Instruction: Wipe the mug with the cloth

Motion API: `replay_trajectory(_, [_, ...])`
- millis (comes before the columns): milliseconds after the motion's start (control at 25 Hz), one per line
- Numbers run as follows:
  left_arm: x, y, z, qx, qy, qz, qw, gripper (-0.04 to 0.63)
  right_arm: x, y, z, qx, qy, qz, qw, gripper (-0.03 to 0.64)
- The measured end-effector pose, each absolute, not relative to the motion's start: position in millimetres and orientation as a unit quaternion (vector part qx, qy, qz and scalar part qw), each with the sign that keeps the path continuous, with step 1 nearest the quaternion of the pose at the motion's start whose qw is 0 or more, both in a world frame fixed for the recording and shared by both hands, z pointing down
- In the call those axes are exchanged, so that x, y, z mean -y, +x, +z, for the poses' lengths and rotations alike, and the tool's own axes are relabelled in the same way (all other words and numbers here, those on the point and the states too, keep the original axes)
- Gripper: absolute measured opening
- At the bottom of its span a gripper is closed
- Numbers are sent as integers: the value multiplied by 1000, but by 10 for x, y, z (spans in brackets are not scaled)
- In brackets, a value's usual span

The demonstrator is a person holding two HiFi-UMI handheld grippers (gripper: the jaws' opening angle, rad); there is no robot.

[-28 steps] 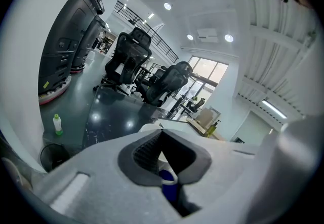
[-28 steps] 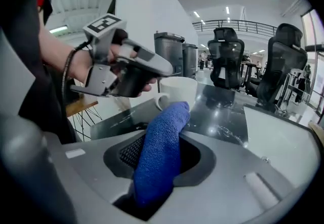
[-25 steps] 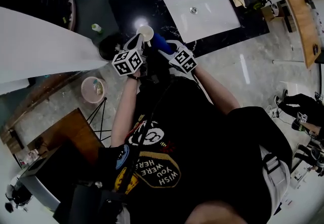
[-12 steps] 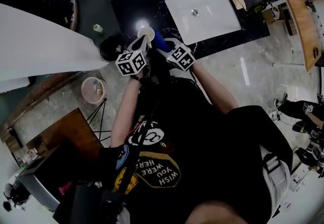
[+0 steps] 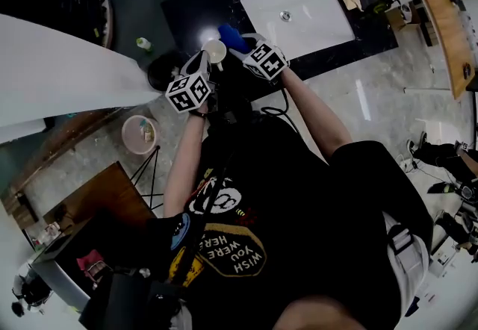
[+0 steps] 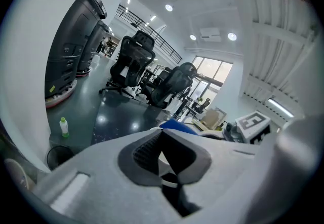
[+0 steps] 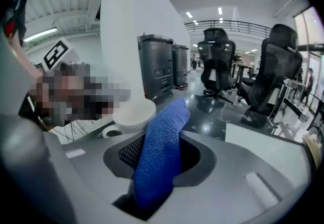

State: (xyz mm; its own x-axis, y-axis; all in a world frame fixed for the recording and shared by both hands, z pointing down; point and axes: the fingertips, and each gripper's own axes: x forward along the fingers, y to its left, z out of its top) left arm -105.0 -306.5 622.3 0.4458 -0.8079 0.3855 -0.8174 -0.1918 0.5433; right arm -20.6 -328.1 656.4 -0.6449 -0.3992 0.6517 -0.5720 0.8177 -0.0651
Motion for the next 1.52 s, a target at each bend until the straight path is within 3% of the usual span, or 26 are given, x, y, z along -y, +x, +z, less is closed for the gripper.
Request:
replay_trajectory(320, [3084, -903, 6200, 511, 786, 15, 347, 3, 2441, -251, 6445, 930, 138, 158, 303, 137])
replay_trajectory(560, [3098, -918, 6178, 519, 782, 12, 344, 3, 3405, -108, 6469, 898, 279, 188, 283, 137])
replay_trajectory(680, [3074, -848, 6221, 506, 790, 19, 346, 3, 3151, -269, 6749, 898, 229, 205, 315, 137])
replay_trajectory(920, [3077, -784, 6218, 491, 800, 14, 345, 3, 2458, -232, 6672, 928, 136, 196, 286, 137])
replay_trajectory(1120, [3047, -840, 6223, 508, 789, 15, 347, 3, 3109, -48, 6350, 913, 272, 185, 242, 138])
replay_trajectory(1200, [3033, -885, 6233, 514, 784, 15, 347, 3, 3358, -19, 6409, 894, 312, 207, 244, 180])
replay_trajectory(1280, [2992, -935, 6245, 523, 778, 14, 348, 3, 3383, -20, 6576, 883, 315, 230, 262, 293])
replay_trajectory(1320, [2964, -955, 6239, 526, 776, 13, 348, 3, 3346, 4, 6605, 881, 317, 236, 259, 296])
replay_trajectory(1440, [2915, -1014, 6127, 535, 774, 5, 338, 3, 3235, 182, 6345, 887, 347, 236, 194, 258])
replay_trajectory(1520, [2892, -1061, 5998, 542, 776, 0, 322, 3, 3211, 349, 6066, 887, 381, 210, 151, 121])
